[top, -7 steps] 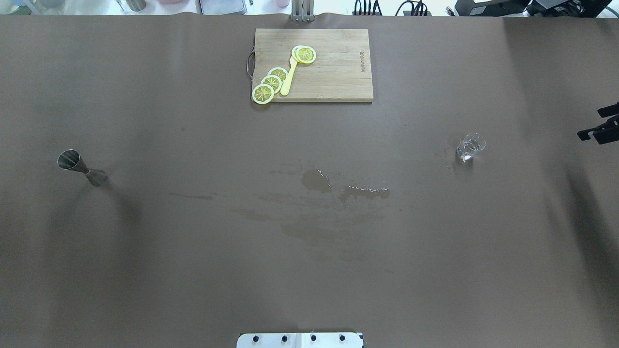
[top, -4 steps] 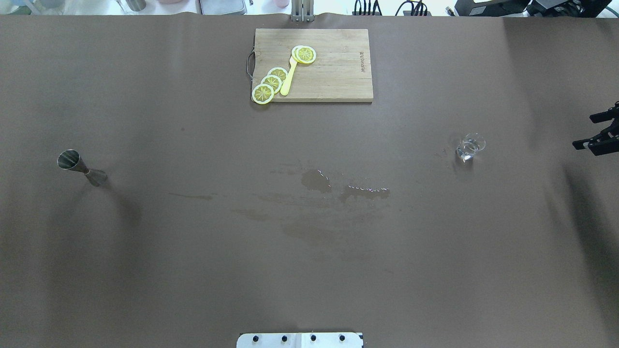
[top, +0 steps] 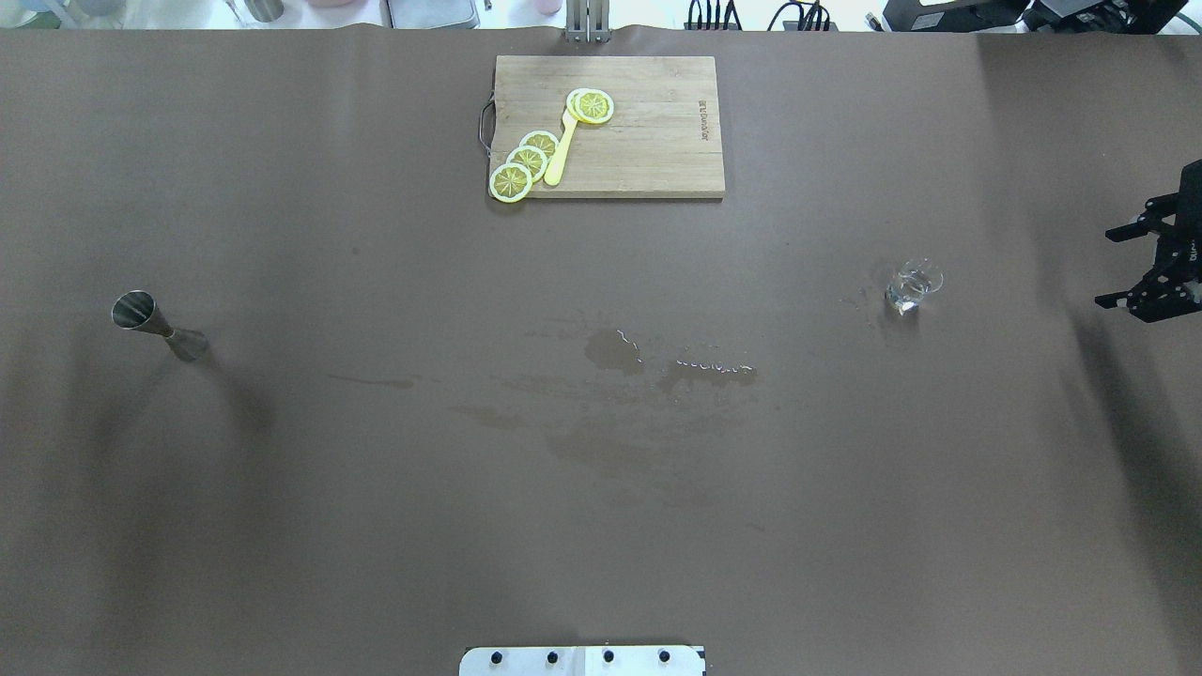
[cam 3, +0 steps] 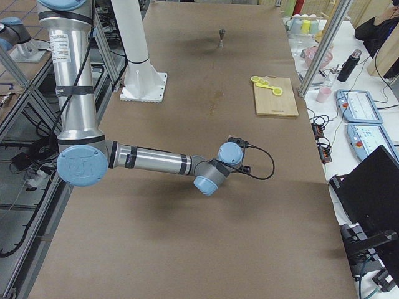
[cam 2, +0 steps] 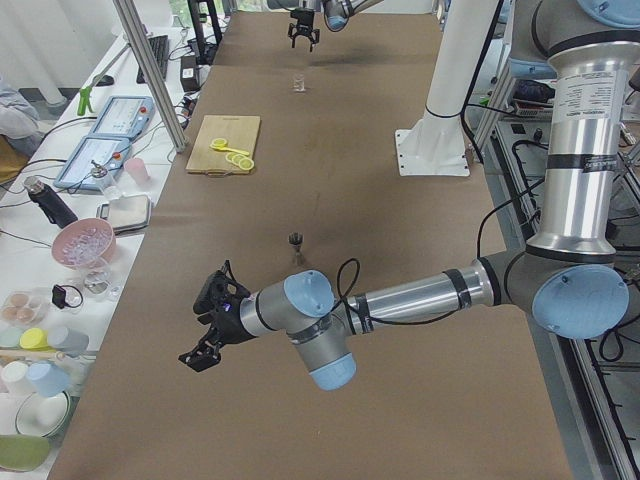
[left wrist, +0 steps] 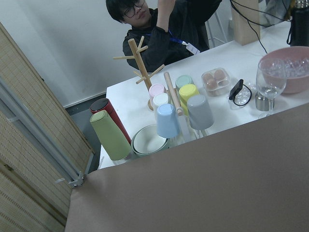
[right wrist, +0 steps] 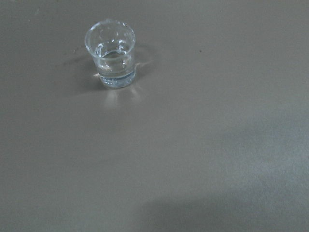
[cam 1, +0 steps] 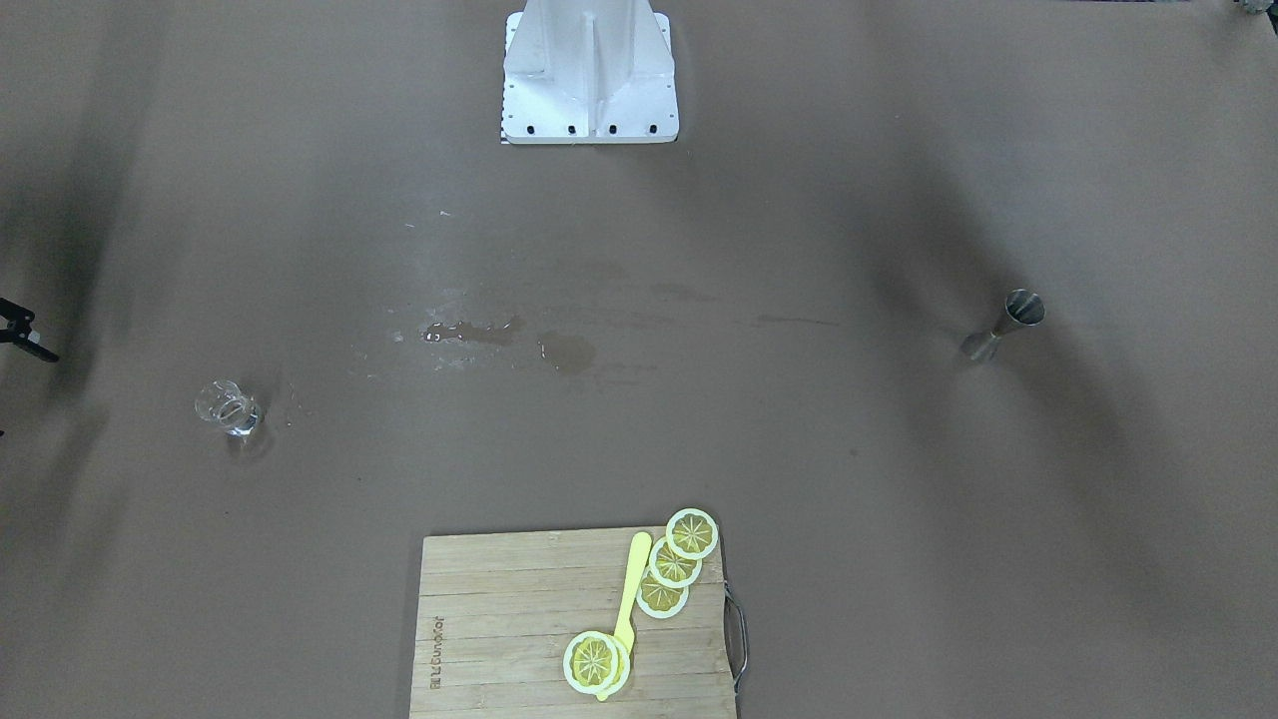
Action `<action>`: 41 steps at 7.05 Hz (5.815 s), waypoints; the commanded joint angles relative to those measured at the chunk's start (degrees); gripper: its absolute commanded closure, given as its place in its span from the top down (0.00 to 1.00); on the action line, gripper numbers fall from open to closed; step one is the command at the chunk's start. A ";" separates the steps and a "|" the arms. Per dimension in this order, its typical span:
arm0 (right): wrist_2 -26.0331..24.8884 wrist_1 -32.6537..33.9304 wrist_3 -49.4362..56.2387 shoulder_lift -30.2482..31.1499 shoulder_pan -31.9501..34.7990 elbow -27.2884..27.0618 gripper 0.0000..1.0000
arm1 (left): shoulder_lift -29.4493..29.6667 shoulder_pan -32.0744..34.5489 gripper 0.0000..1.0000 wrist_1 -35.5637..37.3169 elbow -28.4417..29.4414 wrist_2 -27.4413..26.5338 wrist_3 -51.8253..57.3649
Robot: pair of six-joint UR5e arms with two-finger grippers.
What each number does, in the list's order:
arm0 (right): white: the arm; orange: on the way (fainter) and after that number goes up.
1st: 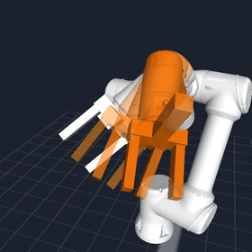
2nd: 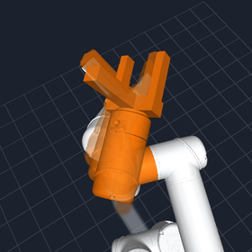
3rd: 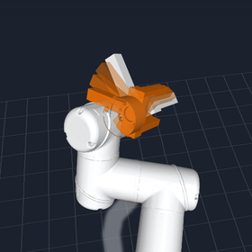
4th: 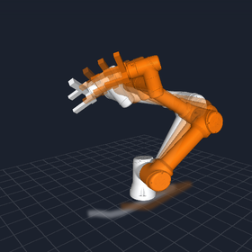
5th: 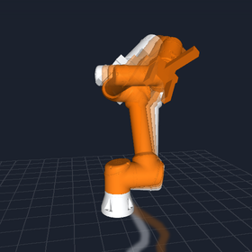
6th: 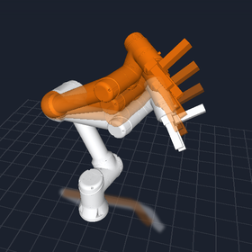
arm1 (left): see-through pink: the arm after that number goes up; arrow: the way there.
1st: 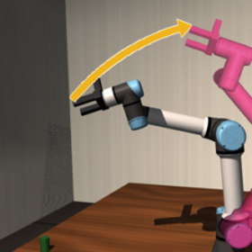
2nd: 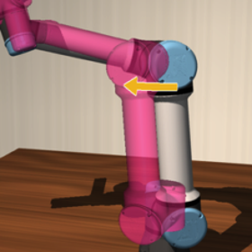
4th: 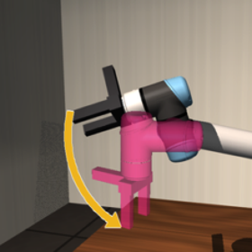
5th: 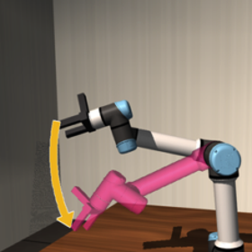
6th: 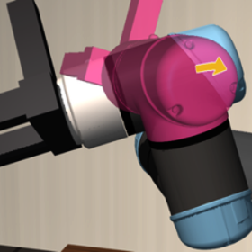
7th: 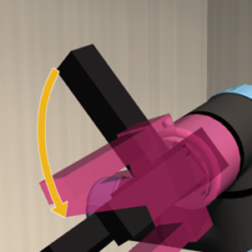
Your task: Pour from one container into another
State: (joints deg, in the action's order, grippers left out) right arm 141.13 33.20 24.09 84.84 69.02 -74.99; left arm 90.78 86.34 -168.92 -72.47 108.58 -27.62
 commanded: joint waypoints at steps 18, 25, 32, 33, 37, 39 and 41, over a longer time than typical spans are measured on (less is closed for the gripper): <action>4.76 -10.78 -0.27 -11.36 -9.08 10.22 0.99 | -28.64 -91.25 0.99 8.97 -27.03 -97.85 -49.90; 3.71 -15.09 -0.19 -12.07 -11.62 11.79 0.96 | -28.99 -95.83 0.99 16.61 -23.33 -101.11 -49.73; 3.27 -15.00 -0.19 -12.42 -12.51 11.80 0.48 | -22.94 -94.43 0.98 19.67 -24.39 -101.46 -62.11; 3.27 -15.00 -0.19 -12.50 -12.42 11.71 0.28 | -22.15 -92.43 0.98 26.82 -24.30 -102.42 -70.64; 0.20 -14.91 -0.19 -12.85 -10.58 11.18 0.00 | -11.89 -83.03 0.97 50.71 -23.34 -102.17 -87.17; -0.42 -14.83 -0.27 -13.99 -7.95 10.57 0.00 | -4.68 -77.59 0.97 59.88 -18.52 -100.60 -87.42; -0.07 -14.83 -0.27 -14.87 -6.54 8.04 0.00 | -3.95 -76.77 0.93 60.55 -17.89 -99.71 -87.60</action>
State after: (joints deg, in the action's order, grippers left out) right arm 140.95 18.32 23.91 70.46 61.52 -65.20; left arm 86.04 8.54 -109.50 -90.99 8.17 -115.12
